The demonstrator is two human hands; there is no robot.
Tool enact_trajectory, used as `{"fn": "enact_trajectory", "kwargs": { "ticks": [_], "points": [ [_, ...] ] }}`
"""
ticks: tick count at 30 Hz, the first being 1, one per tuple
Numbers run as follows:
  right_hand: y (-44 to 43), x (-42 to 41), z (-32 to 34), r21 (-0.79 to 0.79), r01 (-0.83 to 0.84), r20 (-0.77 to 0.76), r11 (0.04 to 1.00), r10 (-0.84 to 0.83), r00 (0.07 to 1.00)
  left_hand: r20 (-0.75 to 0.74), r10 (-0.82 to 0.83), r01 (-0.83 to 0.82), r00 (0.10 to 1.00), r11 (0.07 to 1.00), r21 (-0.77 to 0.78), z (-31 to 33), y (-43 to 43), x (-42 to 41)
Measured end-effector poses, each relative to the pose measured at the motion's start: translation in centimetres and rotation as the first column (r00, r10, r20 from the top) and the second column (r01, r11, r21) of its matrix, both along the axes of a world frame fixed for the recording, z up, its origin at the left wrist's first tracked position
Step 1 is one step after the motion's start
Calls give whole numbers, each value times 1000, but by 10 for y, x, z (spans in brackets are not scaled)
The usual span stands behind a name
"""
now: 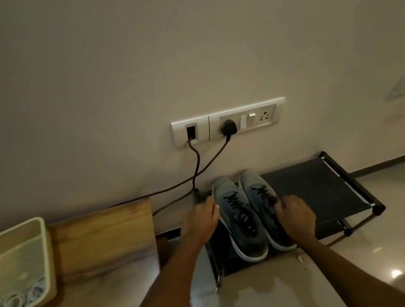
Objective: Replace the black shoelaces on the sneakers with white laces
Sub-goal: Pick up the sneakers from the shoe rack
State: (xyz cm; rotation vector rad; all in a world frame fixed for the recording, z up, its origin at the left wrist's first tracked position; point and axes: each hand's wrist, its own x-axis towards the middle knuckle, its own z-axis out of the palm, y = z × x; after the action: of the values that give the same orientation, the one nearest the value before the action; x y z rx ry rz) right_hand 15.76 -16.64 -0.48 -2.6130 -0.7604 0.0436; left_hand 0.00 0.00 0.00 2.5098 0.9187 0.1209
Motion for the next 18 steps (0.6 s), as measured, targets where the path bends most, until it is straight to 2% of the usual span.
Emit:
{"fn": "enact_trajectory", "kwargs": {
  "ticks": [3, 5, 8, 10, 14, 18],
  "points": [
    [-23, -3, -13, -152, -4, 14, 988, 7, 1000, -1, 29, -29, 1000, 976, -215, -17, -40, 1],
    [-34, -5, -16, -249, -58, -61, 967, 44, 997, -63, -5, -15, 998, 947, -322, -23, -73, 6],
    [-42, -4, -21, -328, -137, -213, 935, 68, 975, -246, -28, -45, 969, 957, -285, -32, -101, 21],
    [-43, -6, -25, -319, -172, -315, 932, 67, 947, -311, 24, -111, 950, 958, -265, -35, -111, 28],
    [-43, -1, -26, -288, -193, -314, 938, 98, 944, -262, 102, -166, 960, 958, -235, -35, -121, 37],
    [-42, -4, -15, -248, -169, -234, 954, 110, 966, -118, 204, -222, 972, 960, -169, -33, -120, 28]
  ]
}}
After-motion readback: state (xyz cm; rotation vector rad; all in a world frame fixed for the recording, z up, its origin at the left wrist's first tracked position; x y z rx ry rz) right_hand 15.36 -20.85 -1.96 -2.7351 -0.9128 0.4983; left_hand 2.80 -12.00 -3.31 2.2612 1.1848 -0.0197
